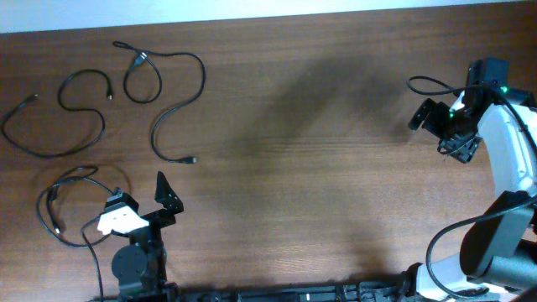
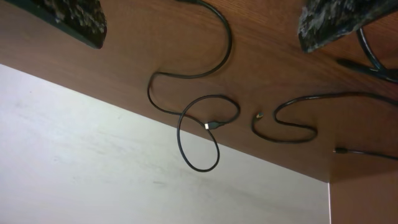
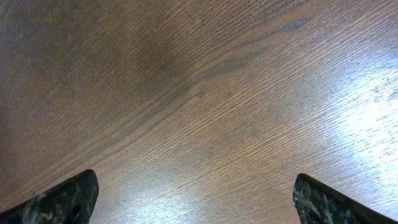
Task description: Untangle cables
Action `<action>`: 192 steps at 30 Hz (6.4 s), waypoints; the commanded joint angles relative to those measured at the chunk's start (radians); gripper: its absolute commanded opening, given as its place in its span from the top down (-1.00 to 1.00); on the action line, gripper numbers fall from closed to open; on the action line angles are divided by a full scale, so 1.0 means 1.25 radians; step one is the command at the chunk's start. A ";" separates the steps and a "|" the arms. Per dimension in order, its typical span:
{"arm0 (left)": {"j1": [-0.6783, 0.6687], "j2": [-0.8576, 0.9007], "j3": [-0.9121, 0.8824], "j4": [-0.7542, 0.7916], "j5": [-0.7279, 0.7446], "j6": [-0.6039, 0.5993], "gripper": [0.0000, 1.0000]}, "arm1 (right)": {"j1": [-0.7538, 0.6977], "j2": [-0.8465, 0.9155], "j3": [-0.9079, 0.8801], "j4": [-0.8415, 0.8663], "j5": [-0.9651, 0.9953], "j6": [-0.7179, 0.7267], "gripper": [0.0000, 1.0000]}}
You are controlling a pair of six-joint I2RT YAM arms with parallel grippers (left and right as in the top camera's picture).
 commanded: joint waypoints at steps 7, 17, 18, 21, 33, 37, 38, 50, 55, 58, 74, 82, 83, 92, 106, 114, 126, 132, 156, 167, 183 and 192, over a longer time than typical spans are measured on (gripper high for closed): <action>-0.003 -0.002 -0.005 0.001 0.012 -0.008 -0.97 | 0.002 0.004 0.006 0.000 0.007 0.005 -0.97; -0.005 -0.005 -0.008 0.007 0.012 -0.008 -0.97 | 0.002 0.004 0.006 0.000 0.007 0.005 -0.97; -0.005 -0.005 -0.008 0.007 0.012 -0.008 -0.97 | 0.002 0.004 0.006 0.000 0.007 0.004 -0.97; -0.005 -0.005 -0.008 0.007 0.012 -0.008 -0.97 | 0.002 0.004 0.006 0.000 0.007 0.004 -0.97; -0.043 -0.005 -0.008 0.007 0.012 -0.008 -0.97 | 0.002 0.004 0.006 0.000 0.007 0.005 -0.97; -0.043 -0.005 -0.008 0.007 0.012 -0.008 -0.97 | 0.002 0.004 0.006 0.000 0.007 0.005 -0.97; -0.043 -0.005 -0.008 0.007 0.012 -0.008 -0.98 | 0.002 0.004 0.006 0.000 0.007 0.004 -0.97; -0.043 -0.005 -0.008 0.007 0.012 -0.008 -0.97 | 0.002 0.004 0.006 0.000 0.007 0.005 -0.97; -0.043 -0.005 -0.008 0.007 0.012 -0.008 -0.97 | 0.002 0.004 0.006 0.000 0.007 0.005 -0.97; -0.043 -0.005 -0.008 0.007 0.012 -0.008 -0.97 | 0.002 0.003 0.006 0.000 0.007 0.005 -0.97; -0.043 -0.005 -0.008 0.007 0.012 -0.008 -0.97 | 0.002 -0.135 0.006 0.000 0.007 0.005 -0.97; -0.043 -0.005 -0.008 0.007 0.012 -0.008 -0.97 | 0.002 -0.238 0.006 0.000 0.007 0.005 -0.97; -0.043 -0.005 -0.008 0.007 0.012 -0.008 -0.97 | 0.002 -0.246 0.006 0.000 0.007 0.005 -0.97; -0.043 -0.005 -0.008 0.007 0.012 -0.008 -0.97 | 0.002 -0.345 0.006 0.000 0.007 0.004 -0.97; -0.043 -0.005 -0.008 0.007 0.012 -0.008 -0.98 | 0.114 -0.626 0.005 -0.001 0.007 0.005 -0.97; -0.043 -0.005 -0.008 0.007 0.012 -0.008 -0.97 | 0.179 -0.882 0.005 -0.001 0.007 0.005 -0.97; -0.043 -0.005 -0.008 0.007 0.012 -0.008 -0.97 | 0.179 -1.068 0.002 -0.021 0.008 0.004 -0.97; -0.043 -0.005 -0.008 0.007 0.012 -0.008 -0.97 | 0.179 -1.106 -0.027 -0.069 0.035 -0.002 -0.97; -0.043 -0.005 -0.008 0.007 0.012 -0.008 -0.97 | 0.235 -1.335 -0.858 0.705 0.011 -0.143 -0.97; -0.043 -0.005 -0.008 0.007 0.012 -0.008 -0.97 | 0.235 -1.335 -1.008 0.793 0.092 -0.144 -0.97; -0.043 -0.005 -0.008 0.007 0.012 -0.008 -0.97 | 0.238 -1.335 -1.024 0.735 0.103 -0.188 -0.97; -0.043 -0.005 -0.008 0.007 0.012 -0.008 -0.97 | 0.238 -1.335 -1.024 0.735 0.104 -0.188 -0.97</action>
